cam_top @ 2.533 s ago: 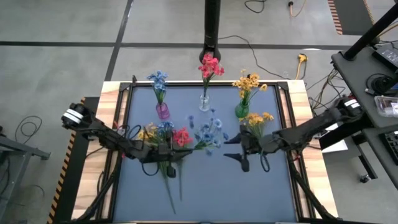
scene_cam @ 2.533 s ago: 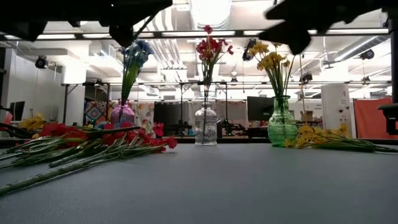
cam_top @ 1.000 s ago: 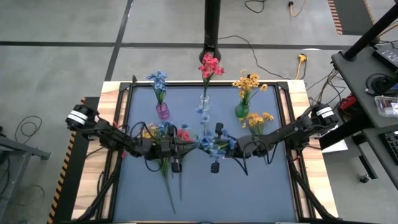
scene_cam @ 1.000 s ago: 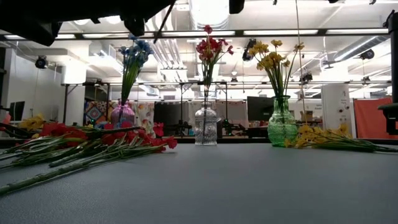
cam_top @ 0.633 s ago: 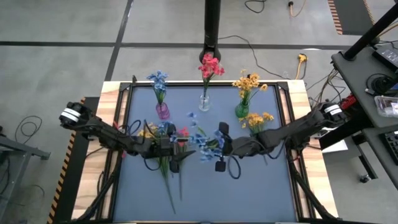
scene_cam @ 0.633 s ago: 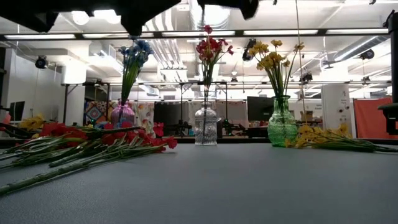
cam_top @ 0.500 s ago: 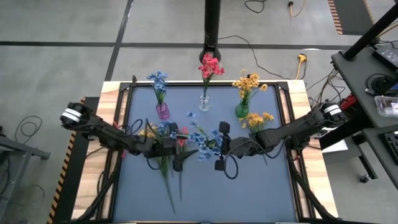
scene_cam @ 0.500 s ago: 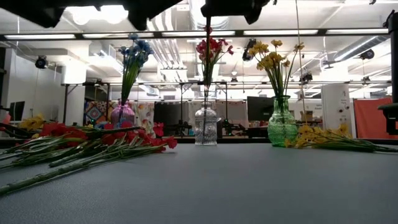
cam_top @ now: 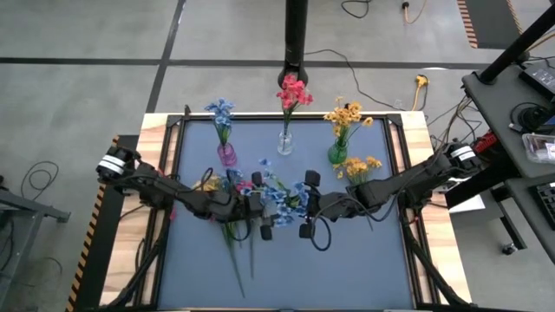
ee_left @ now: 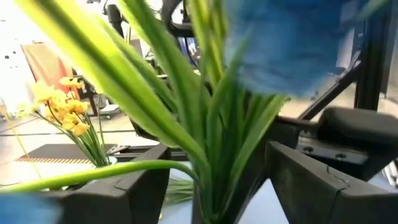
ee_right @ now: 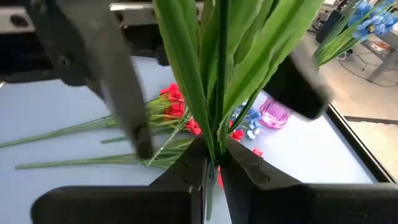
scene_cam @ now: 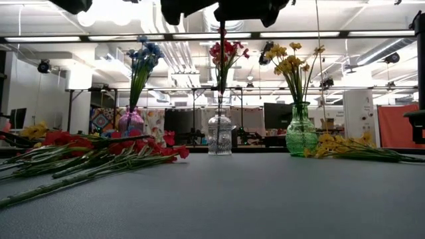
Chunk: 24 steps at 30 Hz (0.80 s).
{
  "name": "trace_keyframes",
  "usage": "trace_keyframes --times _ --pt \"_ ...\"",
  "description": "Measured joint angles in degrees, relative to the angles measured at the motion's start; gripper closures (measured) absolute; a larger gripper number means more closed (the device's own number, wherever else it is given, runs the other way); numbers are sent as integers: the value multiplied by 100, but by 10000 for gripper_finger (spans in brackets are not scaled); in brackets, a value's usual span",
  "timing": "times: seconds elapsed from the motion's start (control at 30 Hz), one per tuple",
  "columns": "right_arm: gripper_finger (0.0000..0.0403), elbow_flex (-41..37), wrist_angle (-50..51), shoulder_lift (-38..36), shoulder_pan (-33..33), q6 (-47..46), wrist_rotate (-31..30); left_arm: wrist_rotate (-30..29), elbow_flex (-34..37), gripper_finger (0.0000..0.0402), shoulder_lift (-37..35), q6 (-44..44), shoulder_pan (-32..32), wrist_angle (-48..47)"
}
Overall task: Sort flowers into vase by color
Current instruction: Put the right blue flower into the purple vase
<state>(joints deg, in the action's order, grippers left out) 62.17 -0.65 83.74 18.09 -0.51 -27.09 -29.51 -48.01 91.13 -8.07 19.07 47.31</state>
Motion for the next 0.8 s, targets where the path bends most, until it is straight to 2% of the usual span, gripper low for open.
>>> trace_keyframes --times 0.13,0.27,0.4,0.53,0.63,0.8 --pt "374 -4 -25 0 0 -98 -15 18 -173 199 175 -25 -2 -179" --pt "363 -11 37 0 0 -101 -12 28 -201 264 226 -14 2 -169" --pt "334 -11 91 0 2 -190 2 -37 -199 331 216 34 -7 -152" --pt "292 -11 75 -2 2 -195 4 -86 -223 382 215 43 -11 -153" --pt "259 -11 80 -24 2 -192 5 -191 -223 395 210 43 -9 -150" --pt "215 6 185 -118 15 -200 8 -336 -223 381 207 43 -7 -166"
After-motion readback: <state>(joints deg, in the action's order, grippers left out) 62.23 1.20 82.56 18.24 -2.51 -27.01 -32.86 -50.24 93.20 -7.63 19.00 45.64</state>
